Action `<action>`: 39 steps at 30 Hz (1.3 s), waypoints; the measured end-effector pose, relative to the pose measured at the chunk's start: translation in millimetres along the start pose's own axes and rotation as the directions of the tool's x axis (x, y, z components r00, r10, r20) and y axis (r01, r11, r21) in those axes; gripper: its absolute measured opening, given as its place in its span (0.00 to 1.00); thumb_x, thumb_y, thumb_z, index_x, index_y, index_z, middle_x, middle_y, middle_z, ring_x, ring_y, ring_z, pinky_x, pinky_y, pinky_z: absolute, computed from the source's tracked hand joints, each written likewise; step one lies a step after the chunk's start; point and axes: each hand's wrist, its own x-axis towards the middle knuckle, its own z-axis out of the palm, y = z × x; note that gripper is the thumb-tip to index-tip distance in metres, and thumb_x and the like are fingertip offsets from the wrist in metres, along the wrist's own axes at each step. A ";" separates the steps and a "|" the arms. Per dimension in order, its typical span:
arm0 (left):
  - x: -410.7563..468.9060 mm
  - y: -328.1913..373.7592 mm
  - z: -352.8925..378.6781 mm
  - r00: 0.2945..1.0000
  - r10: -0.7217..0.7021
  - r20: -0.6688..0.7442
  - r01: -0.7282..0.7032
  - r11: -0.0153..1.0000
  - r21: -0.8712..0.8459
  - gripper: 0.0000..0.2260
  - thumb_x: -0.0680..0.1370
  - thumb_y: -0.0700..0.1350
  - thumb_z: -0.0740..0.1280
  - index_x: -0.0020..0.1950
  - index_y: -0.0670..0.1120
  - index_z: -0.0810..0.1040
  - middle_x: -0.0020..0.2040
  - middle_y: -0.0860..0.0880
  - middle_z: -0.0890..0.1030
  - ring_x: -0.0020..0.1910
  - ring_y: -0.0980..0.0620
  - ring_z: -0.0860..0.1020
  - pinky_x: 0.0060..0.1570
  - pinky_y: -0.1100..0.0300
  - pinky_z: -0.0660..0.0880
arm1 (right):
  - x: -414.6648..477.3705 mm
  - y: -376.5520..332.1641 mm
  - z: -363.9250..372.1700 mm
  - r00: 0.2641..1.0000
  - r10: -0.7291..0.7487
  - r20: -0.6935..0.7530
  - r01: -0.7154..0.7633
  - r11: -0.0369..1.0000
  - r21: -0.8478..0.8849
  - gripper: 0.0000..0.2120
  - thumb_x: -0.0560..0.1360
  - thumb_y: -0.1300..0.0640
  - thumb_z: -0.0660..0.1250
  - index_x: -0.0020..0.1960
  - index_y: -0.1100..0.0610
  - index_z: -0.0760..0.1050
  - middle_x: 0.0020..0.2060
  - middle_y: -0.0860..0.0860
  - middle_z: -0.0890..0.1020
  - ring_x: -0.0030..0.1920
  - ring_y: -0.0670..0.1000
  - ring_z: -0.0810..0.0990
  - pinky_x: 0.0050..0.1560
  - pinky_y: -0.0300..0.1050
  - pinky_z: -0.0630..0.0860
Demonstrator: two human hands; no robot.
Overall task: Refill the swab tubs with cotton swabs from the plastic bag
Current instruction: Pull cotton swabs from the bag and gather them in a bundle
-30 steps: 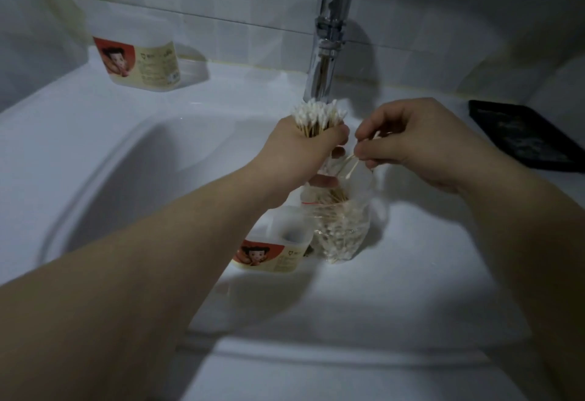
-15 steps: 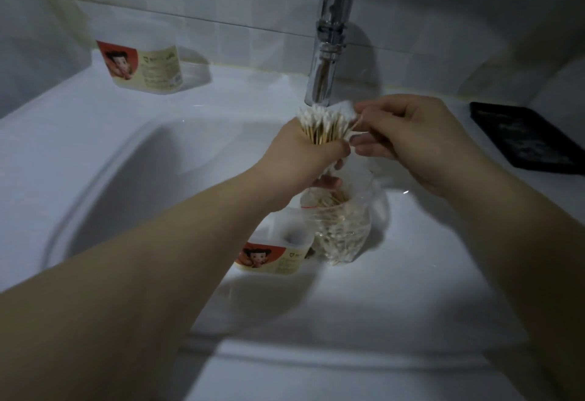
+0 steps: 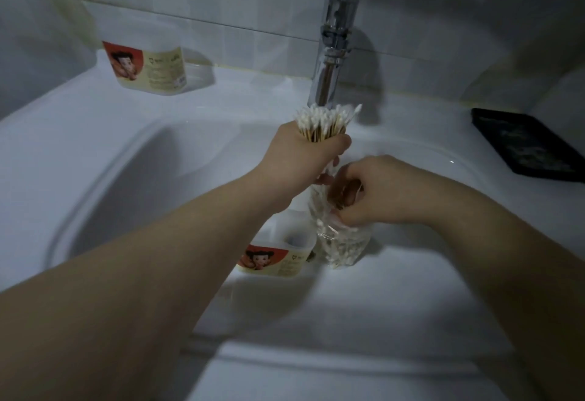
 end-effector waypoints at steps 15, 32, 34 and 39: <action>-0.9 -2.0 0.6 0.999 -0.016 -0.027 0.016 1.000 -0.018 0.02 0.77 0.38 0.72 0.48 0.41 0.81 0.37 0.43 0.80 0.36 0.51 0.80 0.32 0.58 0.80 | 2.7 -13.3 4.8 0.995 0.061 -0.078 -0.062 0.998 -0.008 0.04 0.74 0.51 0.71 0.46 0.50 0.83 0.41 0.44 0.83 0.44 0.46 0.81 0.43 0.41 0.78; -2.2 -0.9 0.2 0.998 -0.030 0.056 0.032 0.999 -0.042 0.03 0.78 0.41 0.72 0.51 0.46 0.83 0.46 0.45 0.85 0.47 0.48 0.85 0.43 0.47 0.85 | -3.8 2.6 -22.3 0.943 0.159 -0.293 0.080 0.744 0.663 0.04 0.74 0.68 0.74 0.46 0.62 0.82 0.40 0.63 0.85 0.39 0.56 0.85 0.39 0.41 0.82; -3.7 0.5 1.7 0.990 -0.066 0.121 0.078 0.992 -0.097 0.07 0.79 0.41 0.71 0.57 0.46 0.82 0.52 0.43 0.85 0.49 0.45 0.86 0.41 0.49 0.84 | -2.1 1.9 -21.0 0.939 0.171 -0.298 0.106 0.682 0.724 0.04 0.74 0.69 0.73 0.46 0.63 0.81 0.40 0.64 0.85 0.39 0.58 0.86 0.39 0.41 0.82; -4.7 4.0 0.4 0.985 -0.089 0.148 0.104 0.990 -0.094 0.05 0.79 0.40 0.69 0.54 0.43 0.82 0.43 0.43 0.84 0.39 0.48 0.83 0.34 0.57 0.79 | 0.6 -1.2 -18.5 0.946 0.176 -0.273 0.117 0.600 0.792 0.04 0.76 0.70 0.70 0.47 0.63 0.79 0.34 0.59 0.81 0.32 0.50 0.81 0.34 0.40 0.79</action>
